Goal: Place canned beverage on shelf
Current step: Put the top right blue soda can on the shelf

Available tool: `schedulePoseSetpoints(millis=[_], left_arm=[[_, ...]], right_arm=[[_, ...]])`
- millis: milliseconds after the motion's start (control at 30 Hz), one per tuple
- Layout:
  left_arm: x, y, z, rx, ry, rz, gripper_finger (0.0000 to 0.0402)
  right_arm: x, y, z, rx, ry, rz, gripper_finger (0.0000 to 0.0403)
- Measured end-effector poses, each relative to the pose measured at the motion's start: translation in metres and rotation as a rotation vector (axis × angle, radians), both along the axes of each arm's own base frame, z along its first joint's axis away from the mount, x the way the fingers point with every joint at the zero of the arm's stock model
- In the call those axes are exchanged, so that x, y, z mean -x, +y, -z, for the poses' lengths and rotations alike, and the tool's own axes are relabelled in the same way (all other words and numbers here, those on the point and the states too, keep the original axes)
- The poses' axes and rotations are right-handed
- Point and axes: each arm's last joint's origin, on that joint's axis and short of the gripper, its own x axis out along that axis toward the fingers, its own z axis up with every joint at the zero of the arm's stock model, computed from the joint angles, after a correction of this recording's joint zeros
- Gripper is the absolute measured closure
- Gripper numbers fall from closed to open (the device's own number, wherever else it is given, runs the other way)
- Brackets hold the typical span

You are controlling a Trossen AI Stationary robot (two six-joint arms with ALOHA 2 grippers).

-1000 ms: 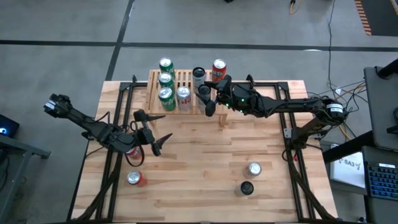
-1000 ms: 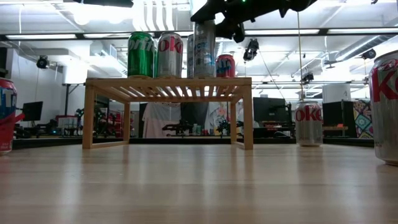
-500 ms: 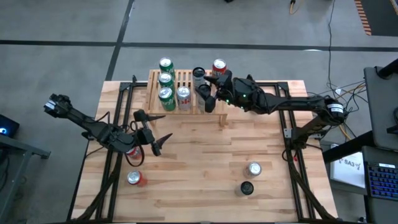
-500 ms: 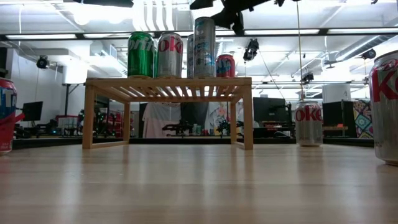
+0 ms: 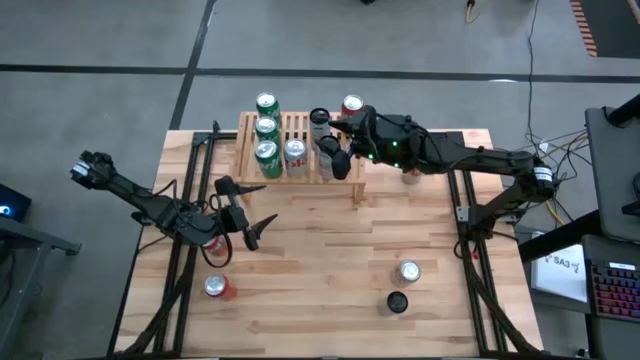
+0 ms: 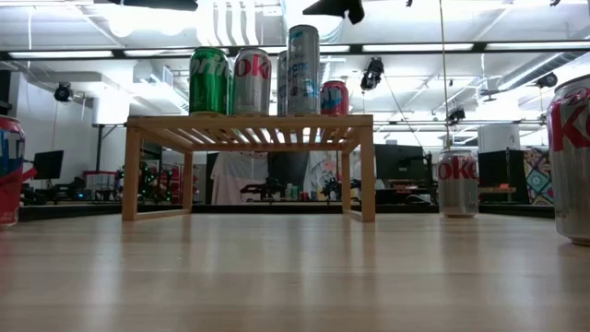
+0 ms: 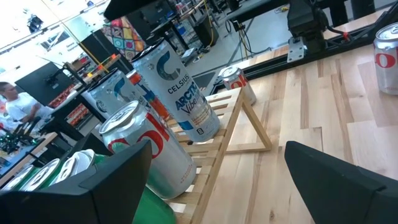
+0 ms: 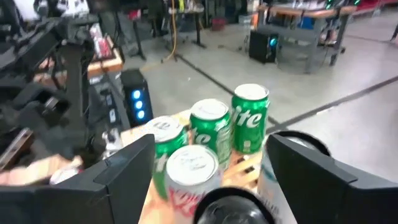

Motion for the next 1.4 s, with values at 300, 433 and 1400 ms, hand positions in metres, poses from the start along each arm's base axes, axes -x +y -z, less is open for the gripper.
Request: schedulePoseSetpoints(millis=[300, 433, 1400], left_arm=[[0.0, 0.0, 0.0, 0.003, -0.003, -0.001, 0.0049], [0.0, 0.0, 0.0, 0.008, -0.005, -0.002, 0.0049], [-0.002, -0.001, 0.002, 0.021, -0.008, -0.005, 0.0049]], right_arm=[[0.009, 0.013, -0.021, -0.013, 0.091, -0.033, 0.0167], [0.012, 0.014, -0.02, -0.053, 0.138, -0.026, 0.0202], [-0.002, 0.005, 0.039, -0.134, 0.378, 0.276, 0.039]])
